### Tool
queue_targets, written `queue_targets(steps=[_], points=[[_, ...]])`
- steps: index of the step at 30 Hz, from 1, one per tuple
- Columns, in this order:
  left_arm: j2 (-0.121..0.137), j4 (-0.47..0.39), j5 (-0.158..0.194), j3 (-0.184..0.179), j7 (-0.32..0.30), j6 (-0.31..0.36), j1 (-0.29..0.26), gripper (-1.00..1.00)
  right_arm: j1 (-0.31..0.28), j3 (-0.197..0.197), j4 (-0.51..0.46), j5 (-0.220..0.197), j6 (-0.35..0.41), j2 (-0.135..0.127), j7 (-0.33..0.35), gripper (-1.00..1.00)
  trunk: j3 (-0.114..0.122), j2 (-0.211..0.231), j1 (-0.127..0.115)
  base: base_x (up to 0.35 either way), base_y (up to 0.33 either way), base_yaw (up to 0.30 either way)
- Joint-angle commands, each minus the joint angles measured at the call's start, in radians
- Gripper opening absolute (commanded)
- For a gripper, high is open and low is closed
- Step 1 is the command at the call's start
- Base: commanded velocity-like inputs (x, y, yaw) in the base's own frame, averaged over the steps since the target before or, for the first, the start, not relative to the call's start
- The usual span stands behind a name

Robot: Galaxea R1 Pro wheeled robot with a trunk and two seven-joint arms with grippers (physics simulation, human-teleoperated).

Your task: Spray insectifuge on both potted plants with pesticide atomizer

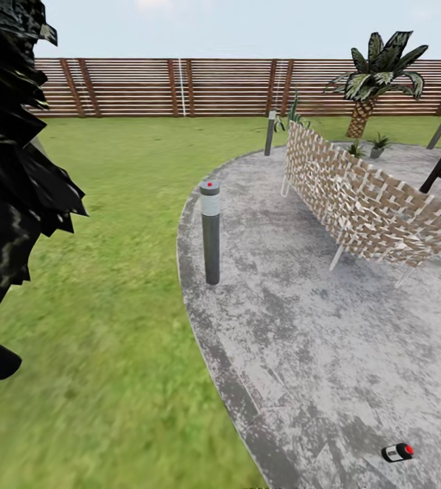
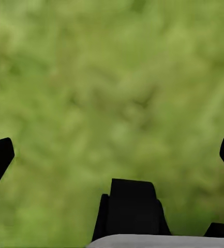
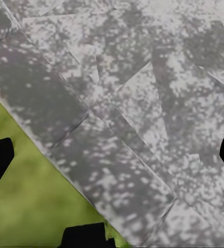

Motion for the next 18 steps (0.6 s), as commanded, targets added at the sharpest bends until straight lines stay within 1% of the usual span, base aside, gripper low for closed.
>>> queue_targets(steps=[1, 3, 6, 18], points=[[0.000, 0.001, 0.010, -0.003, -0.001, -0.003, 0.000, 1.00, -0.001, -0.002, 0.000, -0.001, -0.003, 0.000, 0.001, 1.00, -0.001, 0.000, 0.000, 0.000, 0.301, -0.300], [0.000, 0.001, 0.010, -0.003, -0.001, -0.003, 0.000, 1.00, -0.001, -0.002, 0.001, -0.001, -0.003, 0.000, 0.001, 1.00, -0.001, 0.000, 0.000, 0.000, 0.252, -0.300], [0.000, 0.001, 0.010, -0.003, -0.001, -0.003, 0.000, 1.00, -0.001, -0.002, 0.000, -0.001, -0.003, 0.000, 0.001, 1.00, -0.001, 0.000, 0.000, 0.000, 0.095, -0.300], [0.000, 0.001, 0.009, -0.003, -0.001, -0.003, 0.000, 1.00, -0.001, -0.002, 0.001, -0.001, -0.003, 0.000, 0.001, 1.00, -0.001, 0.000, 0.000, 0.000, 0.008, -0.300]])
